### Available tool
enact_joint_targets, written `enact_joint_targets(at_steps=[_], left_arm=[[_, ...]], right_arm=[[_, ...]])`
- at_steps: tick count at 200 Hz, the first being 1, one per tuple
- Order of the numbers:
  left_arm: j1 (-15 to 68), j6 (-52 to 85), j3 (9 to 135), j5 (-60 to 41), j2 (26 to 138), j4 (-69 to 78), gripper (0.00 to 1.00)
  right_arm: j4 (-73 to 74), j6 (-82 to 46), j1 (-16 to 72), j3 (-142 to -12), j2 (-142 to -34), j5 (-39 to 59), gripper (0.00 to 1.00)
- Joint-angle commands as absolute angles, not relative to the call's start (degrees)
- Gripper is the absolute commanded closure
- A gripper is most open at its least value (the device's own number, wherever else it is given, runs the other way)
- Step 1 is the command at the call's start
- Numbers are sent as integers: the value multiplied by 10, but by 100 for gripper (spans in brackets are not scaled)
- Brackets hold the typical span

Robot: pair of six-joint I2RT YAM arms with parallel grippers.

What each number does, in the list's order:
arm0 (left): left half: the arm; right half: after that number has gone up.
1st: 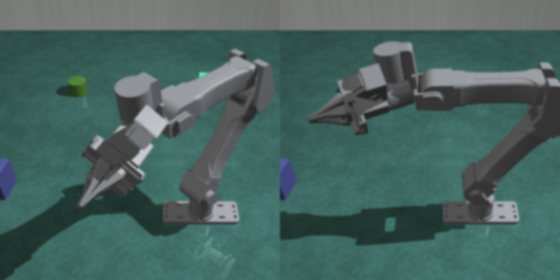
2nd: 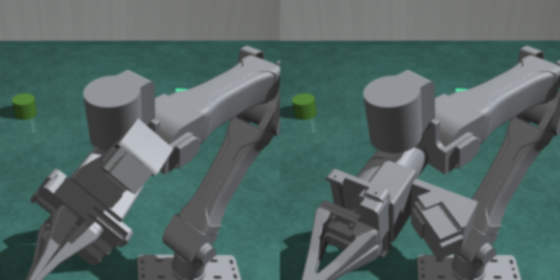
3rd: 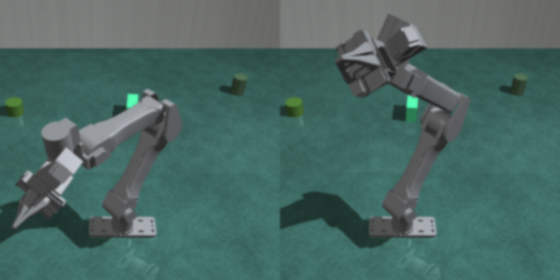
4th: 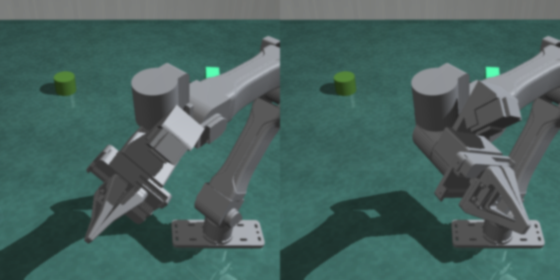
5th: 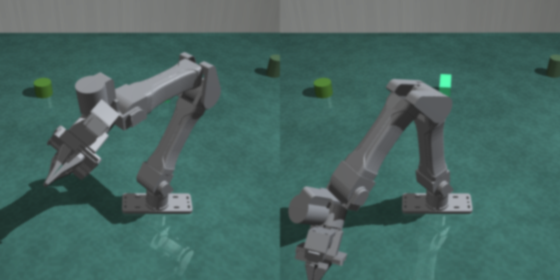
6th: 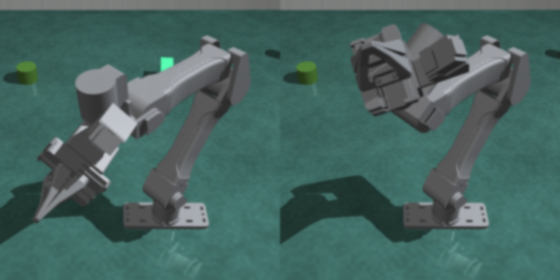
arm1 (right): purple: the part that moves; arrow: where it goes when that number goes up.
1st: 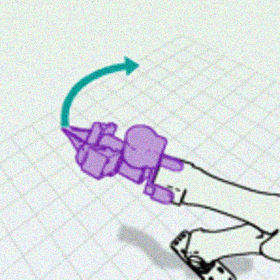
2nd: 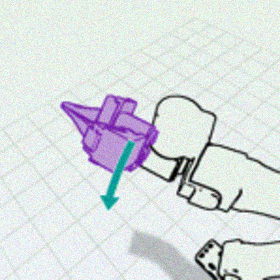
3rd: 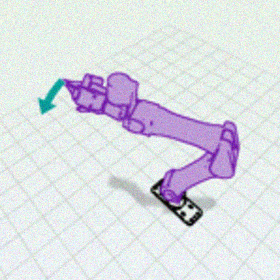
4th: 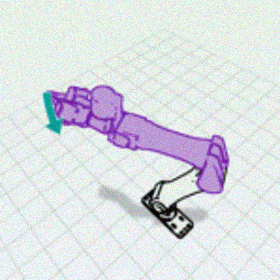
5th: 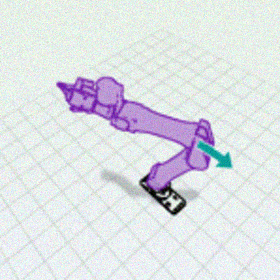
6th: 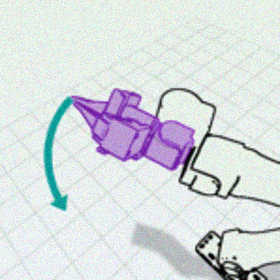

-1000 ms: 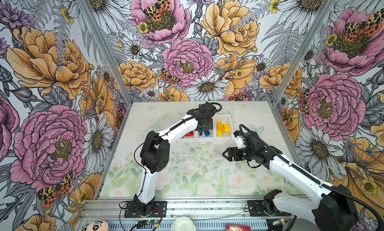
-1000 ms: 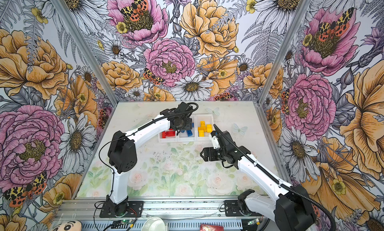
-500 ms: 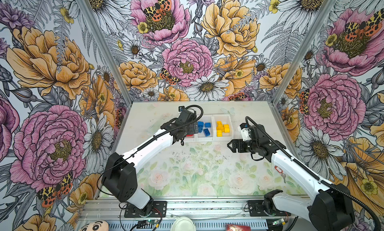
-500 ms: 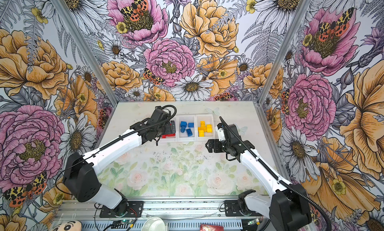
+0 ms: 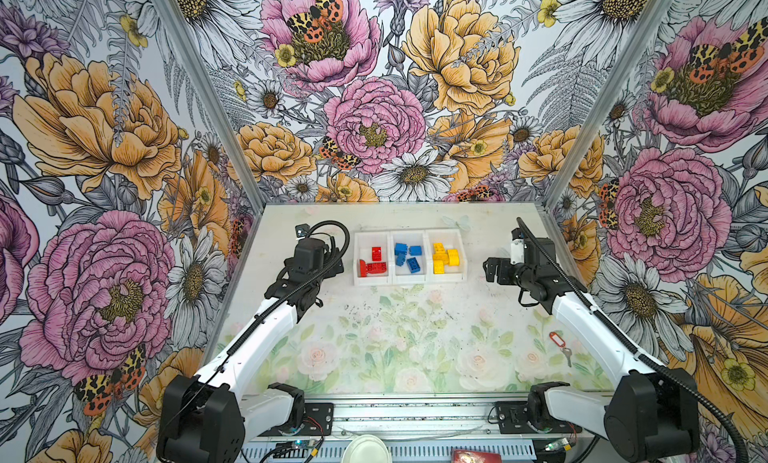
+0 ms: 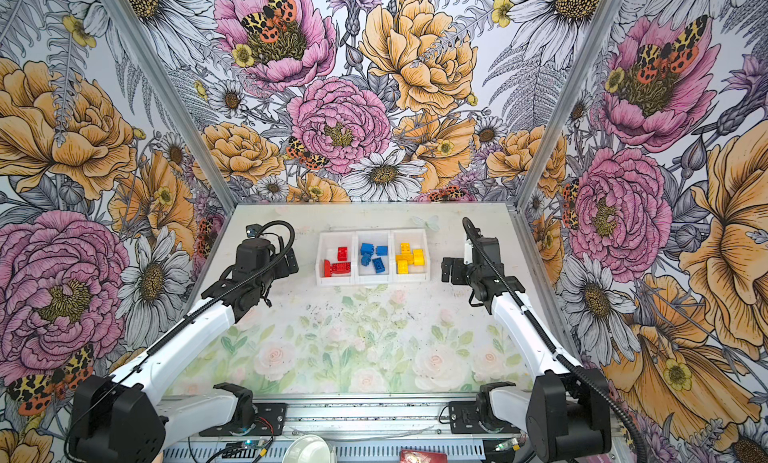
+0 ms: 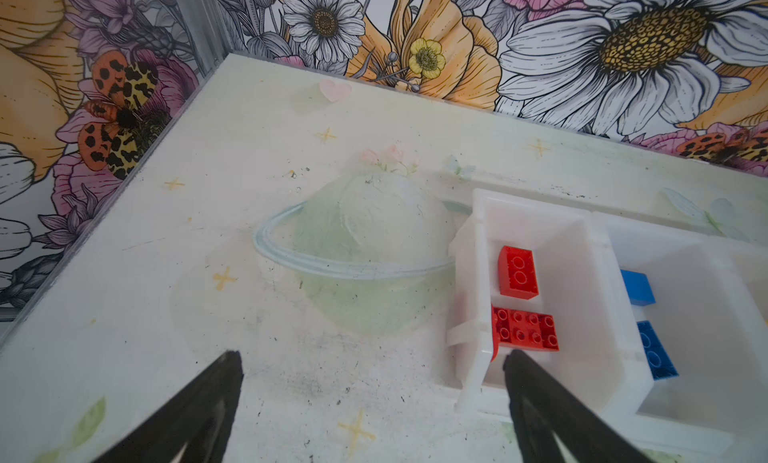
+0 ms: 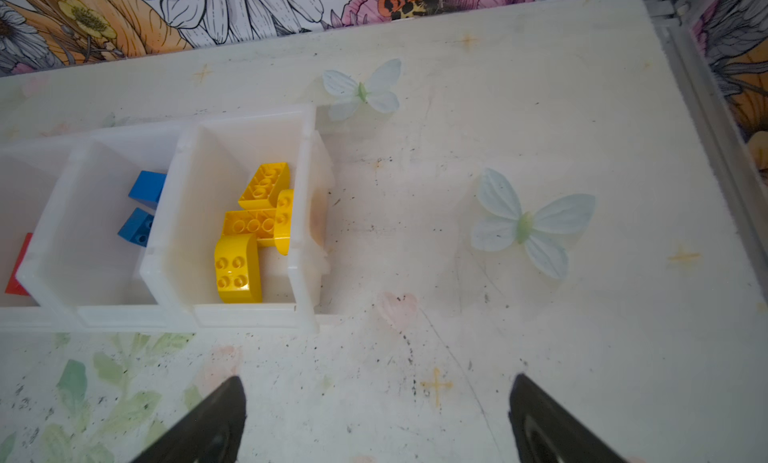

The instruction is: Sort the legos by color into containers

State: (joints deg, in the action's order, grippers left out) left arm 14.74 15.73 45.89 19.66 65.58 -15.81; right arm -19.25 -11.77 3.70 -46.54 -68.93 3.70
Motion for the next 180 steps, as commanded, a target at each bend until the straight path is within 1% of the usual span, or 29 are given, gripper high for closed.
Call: enact_joint_targets(at_steps=[1, 44, 70, 98, 125, 155, 180], left_arm=[[121, 108, 421, 188, 635, -63, 1], [64, 58, 345, 165, 631, 49, 1], [41, 40, 292, 156, 629, 147, 1], [26, 39, 255, 144, 648, 216, 1], [21, 23, 239, 142, 686, 287, 1], [3, 21, 223, 126, 759, 404, 1], [0, 13, 220, 125, 809, 461, 1]], right_arm=[[-79, -110, 3, -426, -706, -9, 0], [132, -78, -17, -334, -729, -40, 1], [203, -64, -23, -310, -762, -39, 1], [287, -52, -25, -281, -787, -36, 0], [322, -42, -25, -275, -804, -38, 0], [330, -42, -27, -278, -812, -33, 1], [345, -40, -27, -269, -808, -22, 0]])
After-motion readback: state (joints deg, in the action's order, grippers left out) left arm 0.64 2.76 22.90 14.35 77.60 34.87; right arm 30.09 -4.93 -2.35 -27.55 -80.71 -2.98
